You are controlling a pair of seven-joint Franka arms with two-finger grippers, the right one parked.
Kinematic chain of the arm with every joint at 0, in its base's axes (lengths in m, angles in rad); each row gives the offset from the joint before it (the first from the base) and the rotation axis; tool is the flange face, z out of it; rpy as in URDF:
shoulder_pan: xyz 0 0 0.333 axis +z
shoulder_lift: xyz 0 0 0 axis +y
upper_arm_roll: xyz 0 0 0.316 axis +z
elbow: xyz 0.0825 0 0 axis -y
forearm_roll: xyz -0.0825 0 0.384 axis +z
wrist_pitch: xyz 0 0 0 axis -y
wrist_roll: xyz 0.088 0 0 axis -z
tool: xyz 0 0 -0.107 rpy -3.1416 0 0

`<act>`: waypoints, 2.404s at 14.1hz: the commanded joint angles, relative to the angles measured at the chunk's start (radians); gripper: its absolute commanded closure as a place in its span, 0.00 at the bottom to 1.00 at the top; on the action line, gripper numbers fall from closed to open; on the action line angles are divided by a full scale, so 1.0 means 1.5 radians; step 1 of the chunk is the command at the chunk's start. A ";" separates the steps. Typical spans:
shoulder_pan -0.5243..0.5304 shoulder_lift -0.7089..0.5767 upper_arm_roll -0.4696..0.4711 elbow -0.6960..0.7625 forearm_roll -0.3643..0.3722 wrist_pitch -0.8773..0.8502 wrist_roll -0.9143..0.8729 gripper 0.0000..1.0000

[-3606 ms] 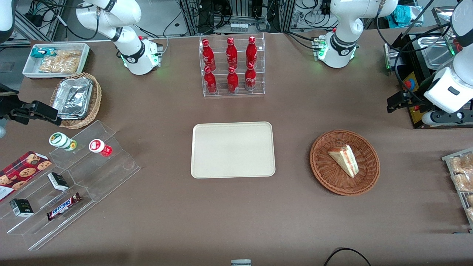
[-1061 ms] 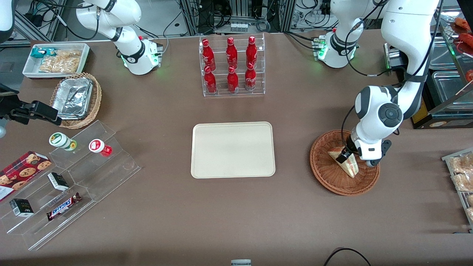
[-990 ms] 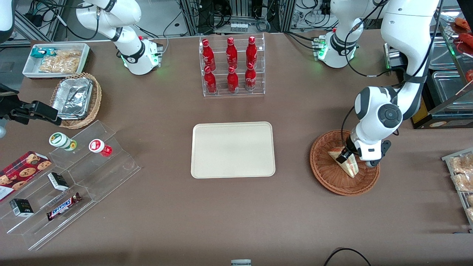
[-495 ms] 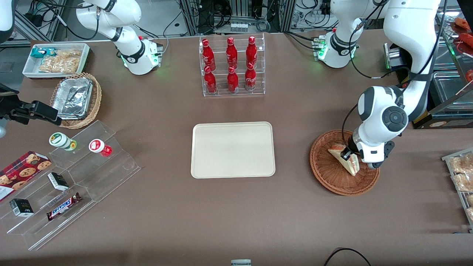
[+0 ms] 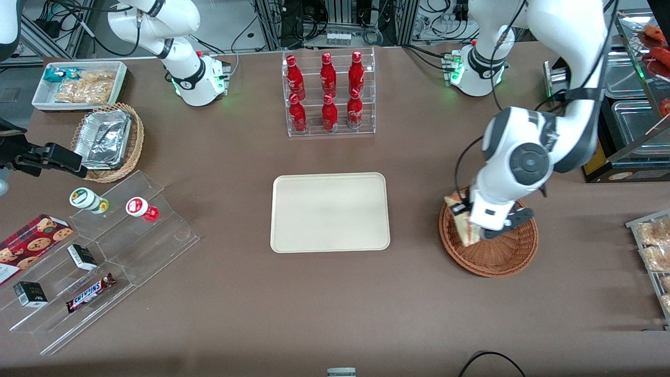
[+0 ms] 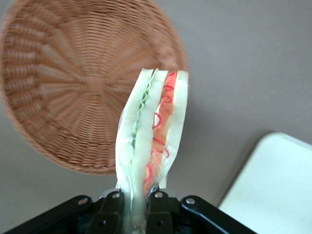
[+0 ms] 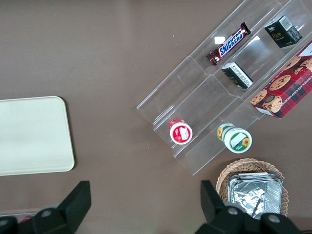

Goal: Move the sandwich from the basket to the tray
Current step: 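Carry the held sandwich with the left gripper over the cream tray, then lower the sandwich onto the tray and open the left gripper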

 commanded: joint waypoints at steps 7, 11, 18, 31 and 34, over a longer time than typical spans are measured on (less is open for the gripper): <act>-0.239 0.239 0.009 0.283 -0.010 -0.048 -0.105 0.84; -0.292 0.316 0.006 0.361 -0.012 -0.042 -0.135 0.84; -0.295 0.344 -0.026 0.352 -0.045 0.077 -0.165 0.83; -0.301 0.200 0.009 0.316 -0.034 -0.078 -0.202 0.00; -0.300 0.175 0.047 0.302 -0.027 -0.128 -0.224 0.00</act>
